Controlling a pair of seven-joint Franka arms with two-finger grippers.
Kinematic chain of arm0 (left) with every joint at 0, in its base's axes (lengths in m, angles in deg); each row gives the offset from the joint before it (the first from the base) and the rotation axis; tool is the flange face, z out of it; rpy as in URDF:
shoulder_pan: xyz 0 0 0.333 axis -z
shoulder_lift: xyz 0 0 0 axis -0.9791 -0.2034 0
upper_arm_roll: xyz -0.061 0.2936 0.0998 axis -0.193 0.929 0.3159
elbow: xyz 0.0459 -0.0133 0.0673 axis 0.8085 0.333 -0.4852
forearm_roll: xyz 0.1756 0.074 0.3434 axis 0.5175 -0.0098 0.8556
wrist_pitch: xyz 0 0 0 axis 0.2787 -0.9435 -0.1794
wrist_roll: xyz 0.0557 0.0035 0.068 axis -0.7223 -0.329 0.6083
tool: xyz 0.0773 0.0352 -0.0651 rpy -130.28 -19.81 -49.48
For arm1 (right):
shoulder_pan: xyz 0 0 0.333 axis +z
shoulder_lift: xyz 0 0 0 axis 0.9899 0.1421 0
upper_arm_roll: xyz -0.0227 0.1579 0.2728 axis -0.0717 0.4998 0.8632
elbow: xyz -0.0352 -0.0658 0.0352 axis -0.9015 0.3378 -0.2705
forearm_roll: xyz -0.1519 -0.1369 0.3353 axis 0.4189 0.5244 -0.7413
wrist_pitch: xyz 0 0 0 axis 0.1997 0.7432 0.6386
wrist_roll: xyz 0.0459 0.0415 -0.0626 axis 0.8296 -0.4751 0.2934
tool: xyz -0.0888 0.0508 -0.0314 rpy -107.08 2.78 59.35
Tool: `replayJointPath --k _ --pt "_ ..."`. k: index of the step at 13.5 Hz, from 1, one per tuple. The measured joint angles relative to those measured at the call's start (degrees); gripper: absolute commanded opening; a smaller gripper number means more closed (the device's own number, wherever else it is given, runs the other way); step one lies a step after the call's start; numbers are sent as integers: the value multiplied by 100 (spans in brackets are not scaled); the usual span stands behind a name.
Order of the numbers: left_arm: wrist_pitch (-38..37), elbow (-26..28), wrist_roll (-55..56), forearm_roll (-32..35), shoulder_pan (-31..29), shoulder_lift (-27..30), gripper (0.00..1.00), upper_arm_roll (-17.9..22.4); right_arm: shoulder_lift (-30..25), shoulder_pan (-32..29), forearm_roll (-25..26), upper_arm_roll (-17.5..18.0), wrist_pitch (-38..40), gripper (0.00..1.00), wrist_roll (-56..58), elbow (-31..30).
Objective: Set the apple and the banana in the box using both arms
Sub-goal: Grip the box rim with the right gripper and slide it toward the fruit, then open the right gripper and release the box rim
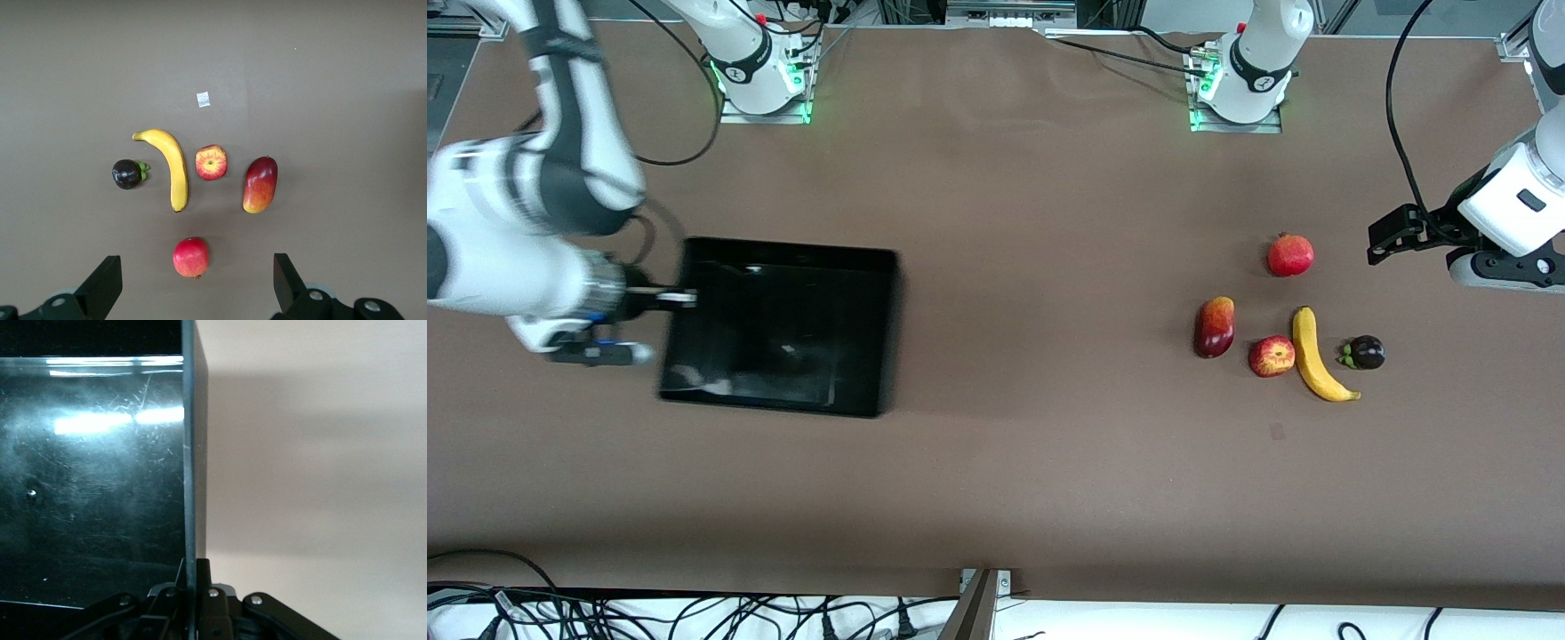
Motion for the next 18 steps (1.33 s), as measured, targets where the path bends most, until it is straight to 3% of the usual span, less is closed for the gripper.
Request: replayJointPath --k 3,7,12,18 --pt "0 0 0 0 0 -1 100 0 163 1212 1 85 -265 0 -1269 74" --pt "0 0 0 0 0 -6 100 0 725 2408 -148 94 -962 0 -1948 417" --pt "0 0 0 0 0 -26 100 0 1816 3265 -233 88 -1255 0 -2998 1601" --pt "0 0 0 0 2 -39 100 -1 2330 3584 -83 52 -1531 0 -3057 1759"
